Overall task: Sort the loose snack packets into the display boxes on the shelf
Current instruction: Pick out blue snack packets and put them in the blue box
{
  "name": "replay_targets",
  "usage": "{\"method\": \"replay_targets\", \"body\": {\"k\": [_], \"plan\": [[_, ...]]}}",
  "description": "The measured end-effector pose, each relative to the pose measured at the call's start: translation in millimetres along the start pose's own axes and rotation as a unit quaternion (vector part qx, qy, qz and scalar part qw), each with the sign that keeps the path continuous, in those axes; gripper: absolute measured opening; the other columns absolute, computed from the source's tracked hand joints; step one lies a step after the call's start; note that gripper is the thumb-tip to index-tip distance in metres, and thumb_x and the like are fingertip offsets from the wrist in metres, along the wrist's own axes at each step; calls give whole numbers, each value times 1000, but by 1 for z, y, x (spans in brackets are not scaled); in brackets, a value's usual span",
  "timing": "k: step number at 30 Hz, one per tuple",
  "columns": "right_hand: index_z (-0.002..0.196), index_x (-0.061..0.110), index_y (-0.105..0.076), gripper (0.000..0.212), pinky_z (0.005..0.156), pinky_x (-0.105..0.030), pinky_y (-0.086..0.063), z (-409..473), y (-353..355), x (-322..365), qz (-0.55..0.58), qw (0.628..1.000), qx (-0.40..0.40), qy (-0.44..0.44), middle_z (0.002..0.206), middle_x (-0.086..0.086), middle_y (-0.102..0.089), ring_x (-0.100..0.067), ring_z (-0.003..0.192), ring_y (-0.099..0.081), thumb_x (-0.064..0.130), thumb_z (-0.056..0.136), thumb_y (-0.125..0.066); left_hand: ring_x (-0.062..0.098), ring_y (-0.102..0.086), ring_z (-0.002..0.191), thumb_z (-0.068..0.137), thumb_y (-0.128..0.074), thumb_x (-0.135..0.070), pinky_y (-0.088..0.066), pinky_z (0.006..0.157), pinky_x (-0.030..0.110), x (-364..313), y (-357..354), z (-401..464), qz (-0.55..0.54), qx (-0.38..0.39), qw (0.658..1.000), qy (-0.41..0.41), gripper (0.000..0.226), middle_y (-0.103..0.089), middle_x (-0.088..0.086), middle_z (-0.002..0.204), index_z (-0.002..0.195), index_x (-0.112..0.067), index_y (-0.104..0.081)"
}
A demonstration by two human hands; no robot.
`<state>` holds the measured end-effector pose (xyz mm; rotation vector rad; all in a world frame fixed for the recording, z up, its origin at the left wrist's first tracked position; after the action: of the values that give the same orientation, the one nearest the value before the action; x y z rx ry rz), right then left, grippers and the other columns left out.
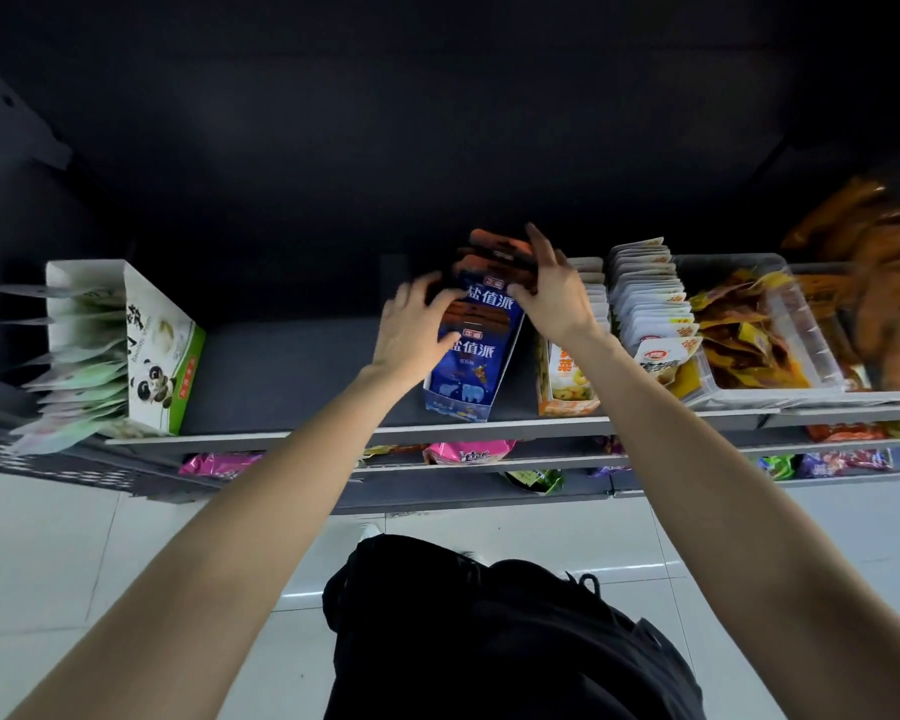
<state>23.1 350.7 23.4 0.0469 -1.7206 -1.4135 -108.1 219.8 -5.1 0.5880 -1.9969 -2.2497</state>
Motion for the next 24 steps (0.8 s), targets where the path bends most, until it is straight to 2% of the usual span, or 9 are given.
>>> {"method": "replay_targets", "body": {"k": [2,6,9,12,15,18,20,22,24], "plan": [[149,15,-19,67,82,-43,-51,-5,-6,4,-19,1000,12,18,129,-22,-47,-38,105,-57,25,94,-55,32,-30,132,87,-63,-24,-38,102,43,-1,-10,-6,-78,8,996,32,62,-21,14,150,141,-24,-33],[125,12,-56,32,81,-43,-50,-5,-1,22,-107,985,-99,96,114,-16,-61,-35,108,-53,20,95,-49,22,-41,129,87,-62,-11,-50,91,31,-6,-7,-16,-209,51,976,17,78,-16,7,153,148,-21,-14],[128,15,-52,32,81,-39,-47,1,-3,29,-158,984,-30,79,111,-17,-62,-35,109,-55,17,97,-46,17,-48,122,85,-65,-10,-49,89,30,-6,2,-10,-268,40,960,70,90,-23,5,152,150,-19,-4],[133,22,-49,35,79,-38,-47,6,-5,32,-170,982,49,68,115,-15,-62,-35,104,-59,19,99,-42,21,-46,126,83,-66,-10,-45,95,34,-9,4,2,-262,60,959,87,91,-30,8,149,150,-16,-5],[131,21,-52,33,81,-37,-44,10,-1,27,-166,983,50,67,116,-15,-62,-35,106,-56,23,99,-42,20,-44,129,82,-66,-10,-40,99,31,-14,4,2,-262,60,962,51,87,-37,6,147,150,-17,-11],[132,20,-51,36,86,-40,-44,14,-3,17,-211,976,19,56,119,-15,-60,-36,111,-53,20,97,-43,18,-36,135,86,-64,-11,-38,104,34,-15,2,-3,-242,36,969,44,87,-26,2,153,150,-20,-6],[132,16,-52,39,92,-41,-44,12,-6,12,-213,972,-33,89,121,-15,-59,-37,113,-49,16,93,-51,20,-31,138,87,-63,-14,-36,106,36,-15,0,-3,-215,20,975,47,83,-20,2,155,150,-18,-9],[128,13,-56,41,88,-42,-47,8,-6,9,-185,971,-99,117,116,-14,-61,-36,106,-53,11,87,-58,20,-28,139,87,-63,-15,-34,107,36,-14,-3,-1,-203,21,978,52,82,-19,2,156,150,-17,-11],[125,15,-59,41,86,-43,-48,3,-6,6,-171,969,-125,127,115,-13,-63,-36,104,-55,7,85,-57,20,-27,139,86,-63,-16,-35,106,36,-15,-4,1,-203,36,977,48,84,-20,4,155,150,-16,-9]]}}
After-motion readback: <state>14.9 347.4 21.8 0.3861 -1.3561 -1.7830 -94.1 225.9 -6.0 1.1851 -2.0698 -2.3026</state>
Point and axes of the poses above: each hand's wrist, its own z-axis towards the middle knuckle, its own y-axis out of the back of the hand, x = y × z, the point moved 2 cm from there along z, towards the middle knuckle
